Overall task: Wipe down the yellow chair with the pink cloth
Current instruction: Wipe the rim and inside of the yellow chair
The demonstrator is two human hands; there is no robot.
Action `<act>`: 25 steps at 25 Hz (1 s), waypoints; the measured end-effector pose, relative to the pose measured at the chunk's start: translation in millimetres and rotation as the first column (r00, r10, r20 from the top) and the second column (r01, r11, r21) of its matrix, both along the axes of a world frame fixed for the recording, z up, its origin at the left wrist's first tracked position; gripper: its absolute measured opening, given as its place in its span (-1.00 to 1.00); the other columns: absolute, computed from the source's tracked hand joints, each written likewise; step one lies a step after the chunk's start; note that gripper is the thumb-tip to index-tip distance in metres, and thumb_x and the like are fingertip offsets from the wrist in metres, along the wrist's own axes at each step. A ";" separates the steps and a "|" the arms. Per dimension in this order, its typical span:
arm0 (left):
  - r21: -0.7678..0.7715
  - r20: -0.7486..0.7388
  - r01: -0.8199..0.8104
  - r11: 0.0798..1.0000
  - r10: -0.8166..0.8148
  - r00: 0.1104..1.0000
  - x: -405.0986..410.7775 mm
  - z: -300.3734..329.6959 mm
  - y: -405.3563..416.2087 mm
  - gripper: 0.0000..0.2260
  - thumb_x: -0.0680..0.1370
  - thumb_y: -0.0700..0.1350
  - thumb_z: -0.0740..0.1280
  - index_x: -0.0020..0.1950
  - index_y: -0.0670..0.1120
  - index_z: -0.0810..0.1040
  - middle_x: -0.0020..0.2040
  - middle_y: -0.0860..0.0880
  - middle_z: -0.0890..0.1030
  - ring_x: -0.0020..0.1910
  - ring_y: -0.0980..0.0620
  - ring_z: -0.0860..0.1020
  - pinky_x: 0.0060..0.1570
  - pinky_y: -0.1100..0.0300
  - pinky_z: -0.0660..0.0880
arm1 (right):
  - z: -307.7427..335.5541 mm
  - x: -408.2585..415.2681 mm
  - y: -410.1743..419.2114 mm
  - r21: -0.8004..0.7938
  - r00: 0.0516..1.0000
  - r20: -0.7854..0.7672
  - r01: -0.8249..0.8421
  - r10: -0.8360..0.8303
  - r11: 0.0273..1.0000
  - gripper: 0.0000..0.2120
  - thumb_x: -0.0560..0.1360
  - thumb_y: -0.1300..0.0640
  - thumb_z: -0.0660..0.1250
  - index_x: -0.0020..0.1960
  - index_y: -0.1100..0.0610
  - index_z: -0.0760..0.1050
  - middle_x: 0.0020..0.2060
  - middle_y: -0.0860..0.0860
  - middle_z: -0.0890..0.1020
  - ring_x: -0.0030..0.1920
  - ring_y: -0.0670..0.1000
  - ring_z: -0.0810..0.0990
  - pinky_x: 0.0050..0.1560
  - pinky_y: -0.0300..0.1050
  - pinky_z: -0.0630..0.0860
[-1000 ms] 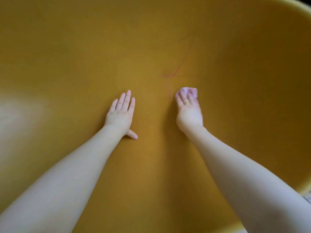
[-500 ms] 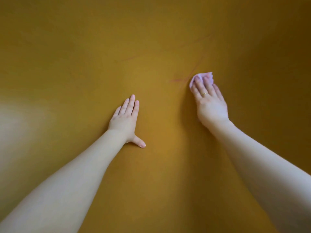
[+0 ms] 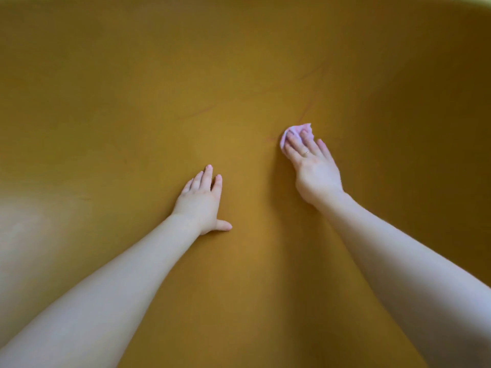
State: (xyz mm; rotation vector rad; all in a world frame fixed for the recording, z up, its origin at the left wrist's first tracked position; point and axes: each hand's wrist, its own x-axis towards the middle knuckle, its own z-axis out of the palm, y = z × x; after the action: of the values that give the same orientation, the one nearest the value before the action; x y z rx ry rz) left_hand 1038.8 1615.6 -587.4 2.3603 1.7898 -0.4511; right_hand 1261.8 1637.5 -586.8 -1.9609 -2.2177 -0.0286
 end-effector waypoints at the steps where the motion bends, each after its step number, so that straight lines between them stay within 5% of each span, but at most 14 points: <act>1: 0.028 -0.004 0.017 0.999 -0.017 1.000 4.3 2.0 3.6 -0.01 0.41 0.27 0.34 0.54 -0.13 -0.21 0.54 -0.18 -0.23 0.54 -0.11 -0.13 0.49 0.08 -0.10 | 8.9 15.1 2.2 0.063 0.996 -0.003 0.084 -0.084 0.994 -0.44 0.52 0.33 0.02 0.49 0.08 0.07 0.52 -0.03 0.01 0.51 0.03 -0.11 0.46 -0.07 -0.18; 5: 0.193 -0.040 0.159 0.968 -0.154 0.987 21.8 6.4 29.4 0.04 0.38 0.25 0.39 0.54 -0.13 -0.22 0.52 -0.12 -0.33 0.53 -0.05 -0.22 0.49 0.11 -0.16 | 9.6 16.0 10.5 0.213 0.942 -0.164 0.323 -0.292 0.922 -0.41 0.45 0.34 -0.02 0.48 0.17 0.06 0.52 0.05 0.03 0.51 0.10 -0.07 0.46 -0.05 -0.14; 8: 0.233 -0.086 0.177 0.956 -0.161 0.983 27.4 10.3 46.3 0.21 0.24 0.27 0.48 0.52 -0.17 -0.28 0.51 -0.15 -0.35 0.53 -0.05 -0.26 0.48 0.11 -0.21 | -28.3 -36.6 -4.9 0.085 0.977 -0.191 0.112 -0.094 0.990 -0.42 0.44 0.23 -0.08 0.46 0.25 0.12 0.49 0.17 0.10 0.49 0.21 -0.02 0.46 0.06 -0.09; 12: 0.228 -0.088 0.166 0.959 -0.150 0.985 26.3 7.5 55.8 0.27 0.19 0.30 0.49 0.51 -0.17 -0.32 0.51 -0.12 -0.36 0.52 -0.03 -0.27 0.48 0.12 -0.20 | -40.6 -42.2 -14.1 0.024 0.991 -0.028 -0.134 0.134 0.991 -0.28 0.33 0.07 -0.28 0.48 0.16 0.09 0.50 0.06 0.11 0.50 0.09 0.04 0.42 -0.08 -0.19; 14: 0.226 -0.079 0.163 0.960 -0.148 0.986 24.8 7.0 55.0 0.28 0.18 0.31 0.48 0.51 -0.17 -0.32 0.51 -0.11 -0.37 0.52 -0.03 -0.27 0.48 0.12 -0.20 | -21.0 -10.6 5.4 0.198 0.992 0.105 -0.083 0.063 0.977 -0.37 0.38 0.15 -0.17 0.41 0.21 0.25 0.43 0.13 0.29 0.43 0.18 0.25 0.44 -0.01 0.07; 16: 0.232 -0.075 0.168 0.958 -0.155 0.985 24.1 5.8 55.3 0.28 0.18 0.32 0.47 0.50 -0.16 -0.34 0.50 -0.11 -0.39 0.52 -0.02 -0.29 0.48 0.12 -0.21 | 3.5 22.1 25.8 0.366 0.991 0.102 0.043 -0.086 0.930 -0.49 0.45 0.24 0.03 0.40 0.26 0.26 0.41 0.18 0.32 0.41 0.21 0.28 0.42 0.01 0.06; 19: 0.229 -0.062 0.168 0.959 -0.158 0.986 22.3 3.7 57.5 0.28 0.18 0.33 0.46 0.50 -0.15 -0.36 0.50 -0.09 -0.40 0.51 -0.01 -0.30 0.47 0.13 -0.22 | 23.3 33.9 50.2 0.381 0.985 0.013 0.156 -0.174 0.911 -0.45 0.53 0.23 0.15 0.46 0.28 0.07 0.48 0.19 0.12 0.48 0.18 0.07 0.42 -0.05 -0.15; 21: 0.232 -0.058 0.164 0.959 -0.155 0.986 21.4 2.9 58.4 0.28 0.18 0.34 0.46 0.50 -0.14 -0.37 0.50 -0.09 -0.40 0.51 -0.01 -0.31 0.47 0.13 -0.22 | 19.5 13.5 57.2 0.402 0.979 -0.090 0.204 -0.183 0.893 -0.45 0.52 0.18 0.17 0.45 0.29 0.11 0.47 0.22 0.13 0.47 0.23 0.09 0.46 0.01 -0.05; 25: 0.217 -0.056 0.161 0.963 -0.152 0.987 23.1 6.9 55.3 0.27 0.19 0.32 0.47 0.50 -0.15 -0.34 0.51 -0.09 -0.39 0.52 -0.01 -0.30 0.47 0.13 -0.21 | -32.5 -44.3 23.8 0.247 0.999 -0.033 -0.007 0.015 0.969 -0.43 0.42 0.20 0.32 0.39 0.27 0.27 0.41 0.20 0.31 0.41 0.23 0.28 0.38 0.07 0.17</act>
State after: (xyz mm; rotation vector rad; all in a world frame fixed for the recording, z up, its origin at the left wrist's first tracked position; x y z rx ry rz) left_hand 1061.9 1671.0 -580.5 2.6756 1.7592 -0.3337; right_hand 1217.5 1661.3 -619.3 -1.8016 -2.0889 -0.2549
